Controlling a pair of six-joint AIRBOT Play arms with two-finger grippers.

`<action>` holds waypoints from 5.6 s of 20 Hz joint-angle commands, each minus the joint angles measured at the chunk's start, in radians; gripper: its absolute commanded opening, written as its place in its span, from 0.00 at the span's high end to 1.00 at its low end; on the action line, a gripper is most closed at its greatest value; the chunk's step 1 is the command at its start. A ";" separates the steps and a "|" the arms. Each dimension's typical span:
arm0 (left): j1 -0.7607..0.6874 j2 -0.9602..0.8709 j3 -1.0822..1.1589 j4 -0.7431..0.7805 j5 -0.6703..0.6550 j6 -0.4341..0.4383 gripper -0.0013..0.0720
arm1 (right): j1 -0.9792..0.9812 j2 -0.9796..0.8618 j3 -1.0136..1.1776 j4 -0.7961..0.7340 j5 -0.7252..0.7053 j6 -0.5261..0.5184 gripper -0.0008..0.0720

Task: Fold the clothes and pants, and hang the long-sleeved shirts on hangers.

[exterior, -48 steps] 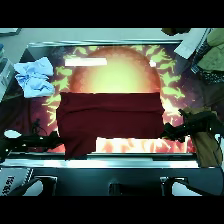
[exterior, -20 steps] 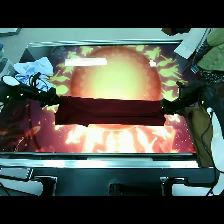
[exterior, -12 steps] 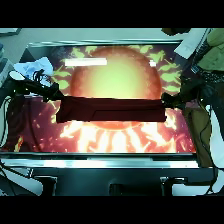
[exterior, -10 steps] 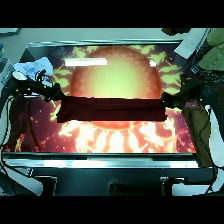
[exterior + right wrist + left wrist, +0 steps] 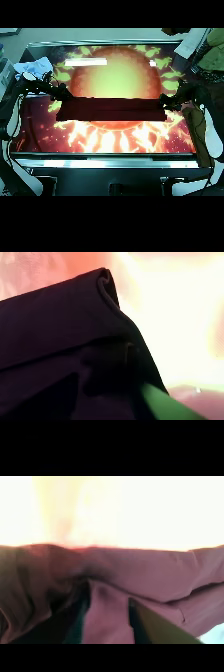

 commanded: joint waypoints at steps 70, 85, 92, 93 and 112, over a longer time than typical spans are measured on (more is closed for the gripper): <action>-0.533 0.132 0.167 0.026 0.013 -0.364 0.96 | -0.033 0.327 0.401 0.190 -0.477 0.358 0.94; -0.083 0.500 0.166 0.251 -0.285 -0.239 0.96 | 0.549 0.008 0.401 0.036 -0.023 0.713 0.94; -0.077 0.499 0.165 0.251 -0.273 -0.220 0.96 | 0.601 -0.087 0.401 0.045 0.022 0.742 0.94; -0.077 0.499 0.165 0.251 -0.274 -0.217 0.96 | 0.604 -0.089 0.401 0.046 0.022 0.743 0.94; -0.077 0.499 0.162 0.251 -0.255 -0.217 0.96 | 0.674 -0.153 0.402 0.142 0.123 0.687 0.78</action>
